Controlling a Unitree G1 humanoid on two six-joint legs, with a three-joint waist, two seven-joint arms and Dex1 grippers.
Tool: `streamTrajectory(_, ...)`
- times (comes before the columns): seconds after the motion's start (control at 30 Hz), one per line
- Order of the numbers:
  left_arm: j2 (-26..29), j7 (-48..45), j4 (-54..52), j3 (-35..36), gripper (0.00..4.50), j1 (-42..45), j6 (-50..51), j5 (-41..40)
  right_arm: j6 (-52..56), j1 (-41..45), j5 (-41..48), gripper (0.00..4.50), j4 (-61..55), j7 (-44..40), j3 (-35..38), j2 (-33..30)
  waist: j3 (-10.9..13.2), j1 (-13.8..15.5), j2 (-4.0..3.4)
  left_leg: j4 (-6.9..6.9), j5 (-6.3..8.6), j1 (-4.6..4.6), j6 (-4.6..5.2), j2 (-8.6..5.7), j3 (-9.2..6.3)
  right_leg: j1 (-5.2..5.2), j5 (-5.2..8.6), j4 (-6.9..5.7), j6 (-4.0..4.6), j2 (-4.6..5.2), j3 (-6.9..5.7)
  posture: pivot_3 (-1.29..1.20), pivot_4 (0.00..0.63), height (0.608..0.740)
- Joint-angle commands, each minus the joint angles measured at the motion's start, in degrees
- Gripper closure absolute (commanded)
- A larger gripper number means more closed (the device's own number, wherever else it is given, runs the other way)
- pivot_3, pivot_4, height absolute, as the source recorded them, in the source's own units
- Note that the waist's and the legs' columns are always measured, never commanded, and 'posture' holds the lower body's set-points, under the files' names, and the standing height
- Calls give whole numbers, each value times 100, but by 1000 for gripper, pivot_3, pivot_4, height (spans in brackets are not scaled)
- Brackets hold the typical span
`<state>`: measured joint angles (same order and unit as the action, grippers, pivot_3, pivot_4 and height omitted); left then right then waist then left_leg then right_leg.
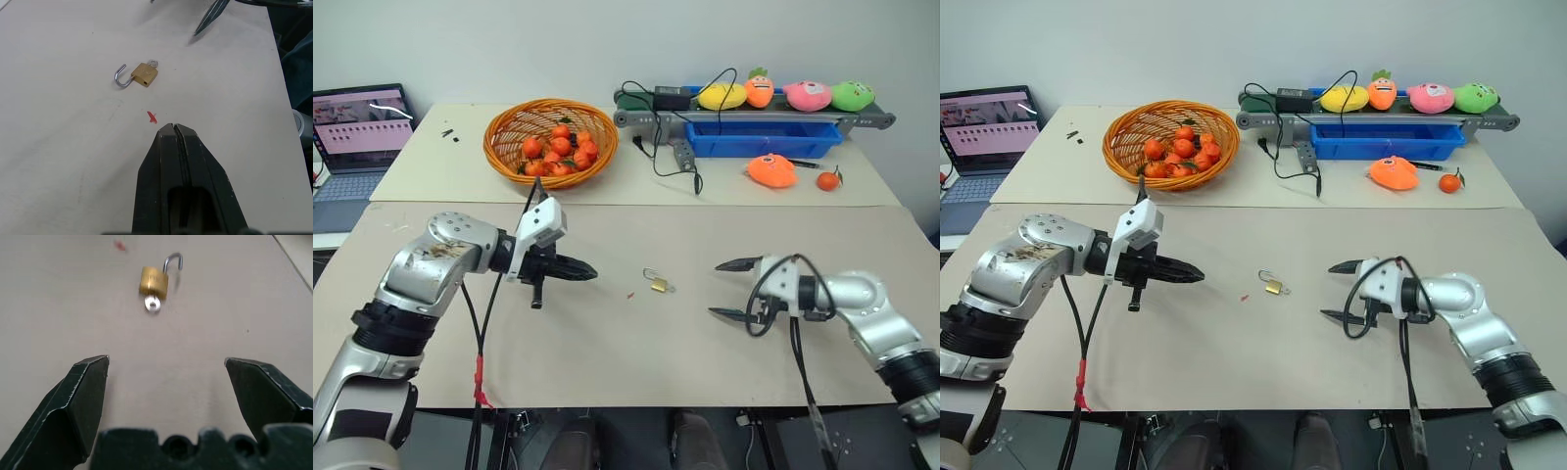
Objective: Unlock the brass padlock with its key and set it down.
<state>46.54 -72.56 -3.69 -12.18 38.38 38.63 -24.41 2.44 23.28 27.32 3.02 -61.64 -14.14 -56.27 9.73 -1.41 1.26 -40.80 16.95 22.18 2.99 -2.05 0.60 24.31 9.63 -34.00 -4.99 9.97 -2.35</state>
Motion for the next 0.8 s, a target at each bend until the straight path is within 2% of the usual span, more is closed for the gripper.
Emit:
streamTrajectory(0.03,-85,178,-149,297,4500,19,-53,-61,1436,-113,882,34,-1131,-121,534,-219,0,55,0,0,1,0,2,-2,0,0,0,1,0,-4,-1,0,150,740)
streamTrajectory(0.13,-143,197,-437,446,4500,-115,-164,-201,2181,-204,1384,34,-1653,-83,880,-233,0,86,0,-1,1,2,1,-2,-3,0,0,2,0,-6,-5,0,150,740)
streamTrajectory(0.3,-373,588,-751,744,4500,-236,-120,-335,2857,-302,1707,34,-2111,-5,1355,-274,0,127,1,-9,-5,10,-10,-5,-5,0,0,4,-1,-4,-2,0,150,740)
streamTrajectory(0.6,-448,951,-1139,942,4500,-423,119,-555,3088,-280,1420,34,-2047,75,1776,-189,0,154,1,-7,-6,7,-12,-10,-3,-1,0,3,-1,-4,-2,0,150,740)
streamTrajectory(0.77,-538,941,-1180,1253,3193,-351,557,-1195,3110,-175,1305,0,-2011,50,1758,-118,0,146,1,-7,-14,7,-26,-10,-3,-1,0,3,-1,-5,-2,0,150,740)
streamTrajectory(0.8,-510,928,-1201,1245,2727,-340,578,-1213,3124,-167,1298,0,-2028,39,1765,-121,0,142,1,-7,-14,7,-26,-10,-3,0,0,2,-1,-5,-2,0,150,740)
